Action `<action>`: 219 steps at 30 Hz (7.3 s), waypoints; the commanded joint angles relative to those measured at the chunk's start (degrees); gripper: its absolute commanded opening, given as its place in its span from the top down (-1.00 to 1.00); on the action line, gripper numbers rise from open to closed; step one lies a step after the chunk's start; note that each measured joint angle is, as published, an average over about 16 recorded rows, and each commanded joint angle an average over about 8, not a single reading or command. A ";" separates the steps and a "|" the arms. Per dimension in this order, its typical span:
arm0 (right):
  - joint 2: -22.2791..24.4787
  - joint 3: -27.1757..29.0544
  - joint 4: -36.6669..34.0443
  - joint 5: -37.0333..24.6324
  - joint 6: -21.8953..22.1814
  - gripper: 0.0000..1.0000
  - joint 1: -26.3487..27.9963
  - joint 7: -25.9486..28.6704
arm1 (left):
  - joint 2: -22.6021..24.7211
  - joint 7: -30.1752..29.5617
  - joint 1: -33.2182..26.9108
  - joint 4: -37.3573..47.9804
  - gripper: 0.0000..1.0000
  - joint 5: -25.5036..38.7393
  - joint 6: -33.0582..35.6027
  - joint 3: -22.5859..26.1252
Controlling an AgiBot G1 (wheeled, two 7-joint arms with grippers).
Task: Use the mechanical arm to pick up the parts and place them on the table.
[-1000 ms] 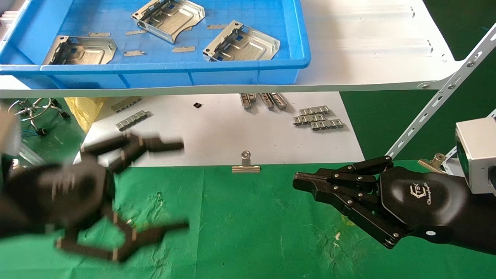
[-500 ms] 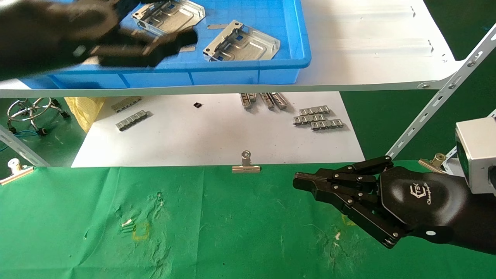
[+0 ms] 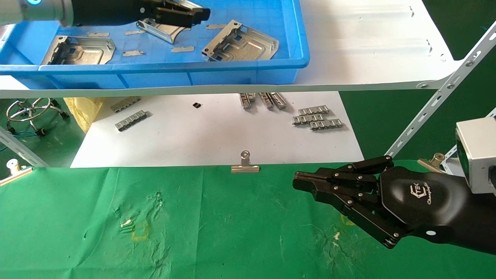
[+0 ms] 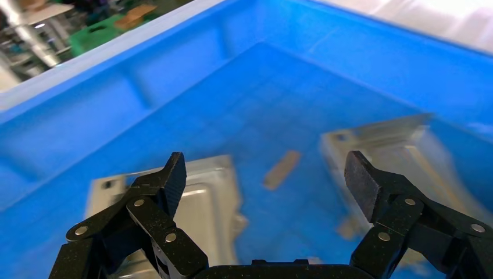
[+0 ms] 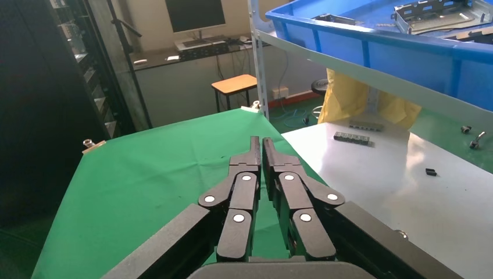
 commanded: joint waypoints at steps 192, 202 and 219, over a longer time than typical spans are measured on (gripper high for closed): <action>0.01 0.00 -0.01 0.01 0.01 -1.00 -0.02 0.00 | -27.11 18.34 44.29 -30.40 -1.00 -33.59 27.51 -7.90; 0.01 0.00 -0.01 0.01 0.01 -1.00 -0.02 0.00 | -29.29 10.06 49.00 -42.58 -1.00 -35.25 26.56 -11.93; 0.01 0.00 -0.03 0.02 0.03 -1.00 -0.03 0.00 | -32.31 -1.00 55.54 -59.51 -1.00 -37.58 25.29 -17.52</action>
